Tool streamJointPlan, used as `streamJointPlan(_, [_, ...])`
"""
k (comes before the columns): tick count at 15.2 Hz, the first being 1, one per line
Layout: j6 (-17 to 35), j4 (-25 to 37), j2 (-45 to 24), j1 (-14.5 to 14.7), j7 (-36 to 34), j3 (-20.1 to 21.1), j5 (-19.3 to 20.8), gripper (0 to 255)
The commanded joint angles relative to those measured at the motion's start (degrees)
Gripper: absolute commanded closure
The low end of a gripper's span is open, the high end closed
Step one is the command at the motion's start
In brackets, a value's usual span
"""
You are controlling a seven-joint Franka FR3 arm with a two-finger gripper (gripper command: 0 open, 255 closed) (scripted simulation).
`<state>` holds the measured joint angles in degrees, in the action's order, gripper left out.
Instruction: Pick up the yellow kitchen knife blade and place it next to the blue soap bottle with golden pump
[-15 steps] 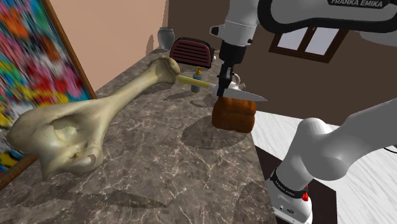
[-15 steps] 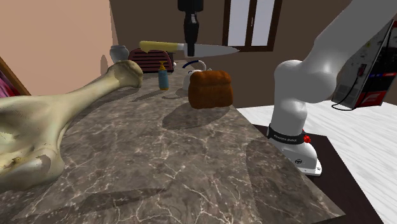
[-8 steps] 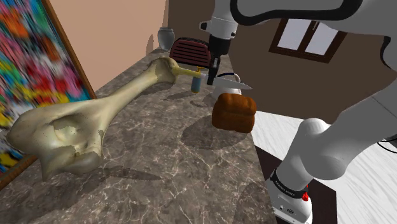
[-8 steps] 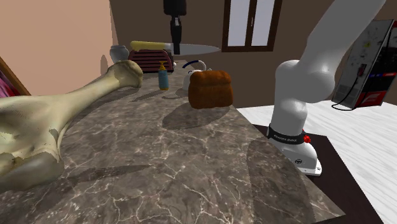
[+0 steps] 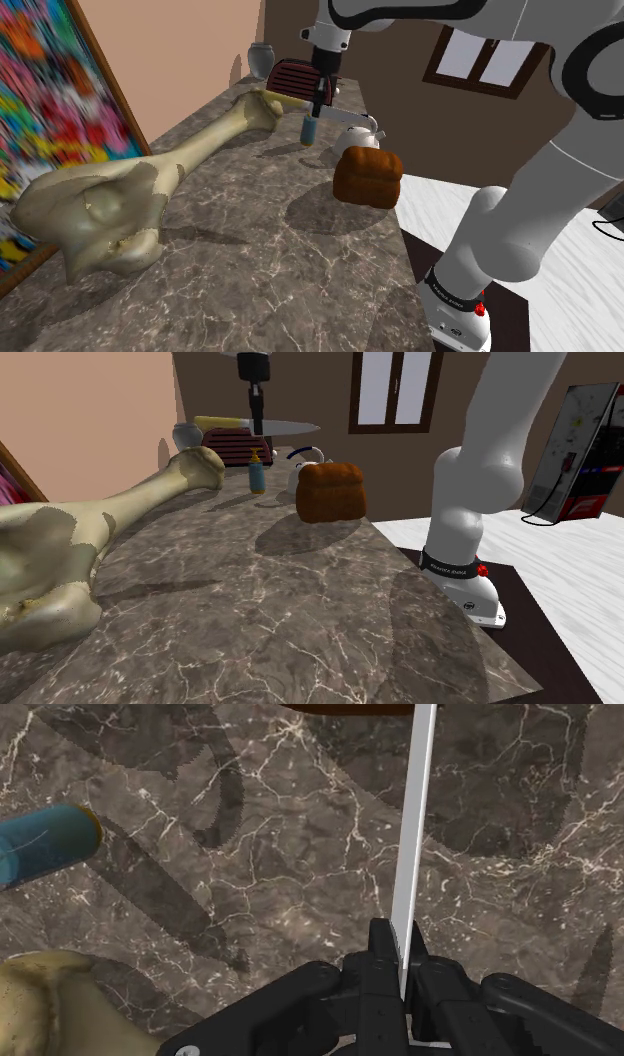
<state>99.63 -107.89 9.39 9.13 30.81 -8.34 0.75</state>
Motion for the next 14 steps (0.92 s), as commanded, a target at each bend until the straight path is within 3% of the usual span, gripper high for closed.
streamJointPlan(1, [-0.37,4.41,-4.08,-0.59,1.85,-1.08,-0.49,255])
streamJointPlan(7, [-3.81,21.77,-18.36,-3.65,8.02,-4.04,-3.39,255])
streamJointPlan(14, [1.79,15.61,-17.79,-3.57,8.03,-3.87,-3.28,255])
